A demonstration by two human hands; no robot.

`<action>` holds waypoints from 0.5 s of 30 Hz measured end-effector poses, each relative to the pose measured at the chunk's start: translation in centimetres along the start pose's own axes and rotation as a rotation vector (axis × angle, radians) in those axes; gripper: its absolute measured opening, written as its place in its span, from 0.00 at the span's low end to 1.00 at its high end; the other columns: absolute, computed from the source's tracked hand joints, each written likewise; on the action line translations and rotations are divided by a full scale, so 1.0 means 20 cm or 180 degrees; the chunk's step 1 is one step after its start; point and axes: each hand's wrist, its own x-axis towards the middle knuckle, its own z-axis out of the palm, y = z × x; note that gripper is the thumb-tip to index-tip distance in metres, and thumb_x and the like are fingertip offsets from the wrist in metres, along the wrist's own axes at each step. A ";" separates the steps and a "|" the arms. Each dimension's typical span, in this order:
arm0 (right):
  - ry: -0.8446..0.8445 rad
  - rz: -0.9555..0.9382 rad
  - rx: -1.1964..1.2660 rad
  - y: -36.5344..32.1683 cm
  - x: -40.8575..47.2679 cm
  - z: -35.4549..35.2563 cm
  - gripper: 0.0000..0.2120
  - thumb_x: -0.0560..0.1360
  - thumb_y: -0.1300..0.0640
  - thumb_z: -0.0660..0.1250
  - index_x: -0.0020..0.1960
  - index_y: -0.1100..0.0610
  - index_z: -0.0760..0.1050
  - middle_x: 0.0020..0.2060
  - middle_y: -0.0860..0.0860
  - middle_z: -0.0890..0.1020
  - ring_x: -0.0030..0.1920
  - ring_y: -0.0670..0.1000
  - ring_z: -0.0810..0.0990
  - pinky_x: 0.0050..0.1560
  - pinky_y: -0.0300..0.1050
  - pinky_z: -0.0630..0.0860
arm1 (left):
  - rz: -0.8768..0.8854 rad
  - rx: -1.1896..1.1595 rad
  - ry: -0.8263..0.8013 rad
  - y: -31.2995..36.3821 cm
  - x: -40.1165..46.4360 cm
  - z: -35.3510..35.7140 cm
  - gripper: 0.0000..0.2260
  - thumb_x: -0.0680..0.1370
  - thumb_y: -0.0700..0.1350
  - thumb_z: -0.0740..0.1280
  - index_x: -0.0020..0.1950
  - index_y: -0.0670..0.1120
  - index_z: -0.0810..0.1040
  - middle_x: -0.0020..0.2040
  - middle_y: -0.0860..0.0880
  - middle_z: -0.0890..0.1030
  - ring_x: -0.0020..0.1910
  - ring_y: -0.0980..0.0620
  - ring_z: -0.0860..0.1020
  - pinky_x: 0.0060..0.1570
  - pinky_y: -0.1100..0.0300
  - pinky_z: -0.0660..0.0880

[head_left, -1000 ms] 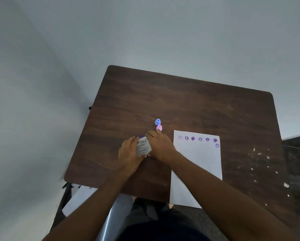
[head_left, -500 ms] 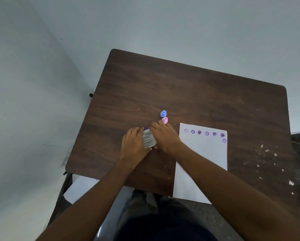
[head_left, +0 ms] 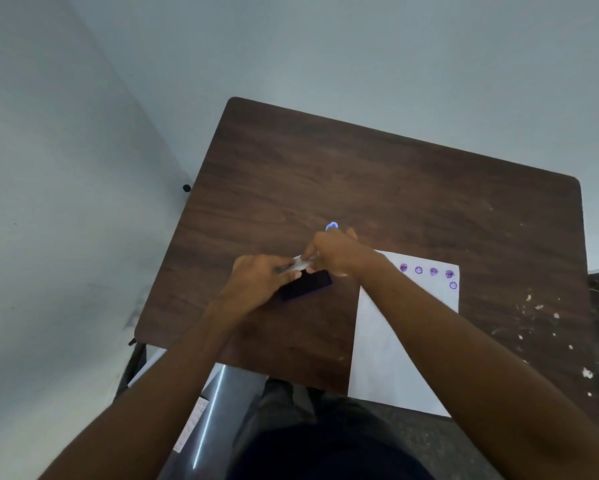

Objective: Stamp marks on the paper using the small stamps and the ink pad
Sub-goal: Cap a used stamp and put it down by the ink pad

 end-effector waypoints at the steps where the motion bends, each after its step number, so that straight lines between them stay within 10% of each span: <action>1: 0.0020 0.0013 0.0138 0.00 0.01 -0.02 0.12 0.73 0.50 0.71 0.57 0.45 0.80 0.47 0.45 0.79 0.60 0.54 0.71 0.62 0.55 0.59 | -0.0049 -0.0010 -0.0109 0.00 0.01 -0.01 0.16 0.76 0.62 0.65 0.61 0.61 0.79 0.52 0.56 0.85 0.51 0.56 0.82 0.54 0.55 0.76; 6: 0.0331 -0.0048 0.0205 0.02 0.01 -0.12 0.17 0.72 0.49 0.72 0.61 0.47 0.78 0.62 0.49 0.76 0.66 0.56 0.64 0.63 0.60 0.60 | -0.0278 -0.0489 -0.0132 -0.01 0.05 -0.05 0.13 0.80 0.58 0.62 0.59 0.56 0.82 0.46 0.54 0.86 0.46 0.55 0.82 0.48 0.53 0.78; 15: 0.1188 0.0866 0.0700 0.13 0.04 -0.06 0.05 0.73 0.63 0.70 0.45 0.65 0.82 0.42 0.60 0.83 0.42 0.57 0.81 0.45 0.48 0.77 | -0.0844 -0.1023 0.0751 -0.03 0.21 0.02 0.12 0.81 0.49 0.63 0.60 0.48 0.83 0.56 0.49 0.84 0.52 0.53 0.80 0.54 0.52 0.78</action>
